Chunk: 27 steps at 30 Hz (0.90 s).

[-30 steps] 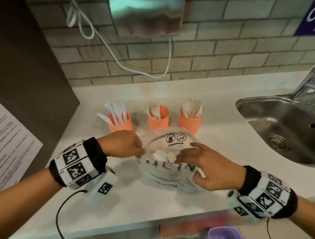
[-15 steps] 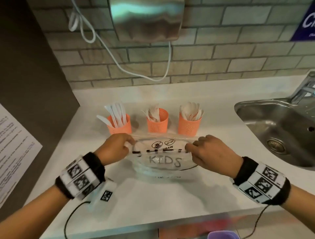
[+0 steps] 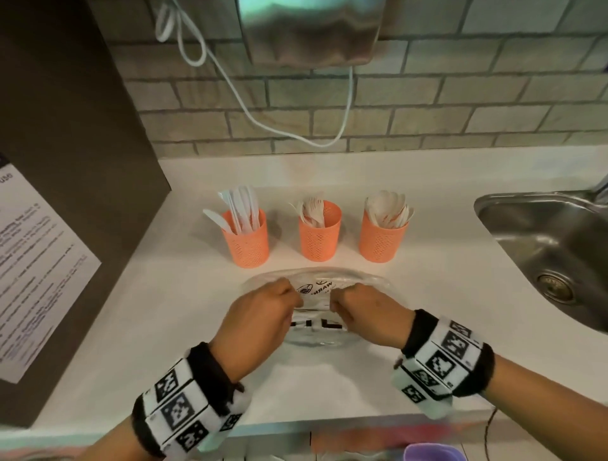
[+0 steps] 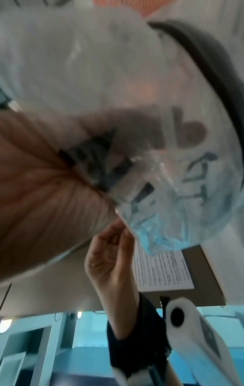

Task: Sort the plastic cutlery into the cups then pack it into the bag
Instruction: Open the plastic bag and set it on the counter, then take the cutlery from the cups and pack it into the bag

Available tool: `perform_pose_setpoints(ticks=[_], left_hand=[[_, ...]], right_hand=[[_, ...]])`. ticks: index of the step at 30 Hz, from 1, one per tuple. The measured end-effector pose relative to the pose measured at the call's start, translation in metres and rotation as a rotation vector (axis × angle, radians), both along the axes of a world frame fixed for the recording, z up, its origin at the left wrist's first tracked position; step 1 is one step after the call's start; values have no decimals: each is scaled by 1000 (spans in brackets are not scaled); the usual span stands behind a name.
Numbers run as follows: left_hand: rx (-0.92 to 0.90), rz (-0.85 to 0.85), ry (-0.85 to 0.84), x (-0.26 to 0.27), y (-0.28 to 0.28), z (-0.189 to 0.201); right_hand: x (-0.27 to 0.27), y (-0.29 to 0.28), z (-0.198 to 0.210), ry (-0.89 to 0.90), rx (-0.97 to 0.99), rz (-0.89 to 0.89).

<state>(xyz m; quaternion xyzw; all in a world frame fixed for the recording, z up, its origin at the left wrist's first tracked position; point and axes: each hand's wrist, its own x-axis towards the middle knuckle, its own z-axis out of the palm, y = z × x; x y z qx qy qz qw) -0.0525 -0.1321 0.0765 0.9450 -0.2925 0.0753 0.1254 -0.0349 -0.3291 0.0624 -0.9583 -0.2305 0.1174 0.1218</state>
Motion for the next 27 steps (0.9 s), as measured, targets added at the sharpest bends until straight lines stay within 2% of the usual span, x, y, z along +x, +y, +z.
perform_pose_setpoints(ticks=[3,5,10,14,17,19,22,25,27], left_hand=[[266,52,221,12,-2,-16],[377,65,322,16,0,-23],[429,72,367,23,-6,-37],[540,97,355,31,-8,-39],[507,72,372,33,-7,-34],[479,53,324,35,-5,-32],[449,-2,249,30,2,-31],[302,-41,159,15,11,-34],[270,-33,89,6,19,-36]], right_hand=[[5,-6,-15,127,-92,-79],[5,-9,-22,110,-110,-113],[6,-4,-19,139,-238,-180],[12,15,-18,-32,-358,-114],[24,30,-19,-99,-418,12],[34,34,-24,-15,-428,25],[47,31,-34,44,-431,-5],[50,22,-45,72,-492,-75],[48,18,-52,94,-518,-138]])
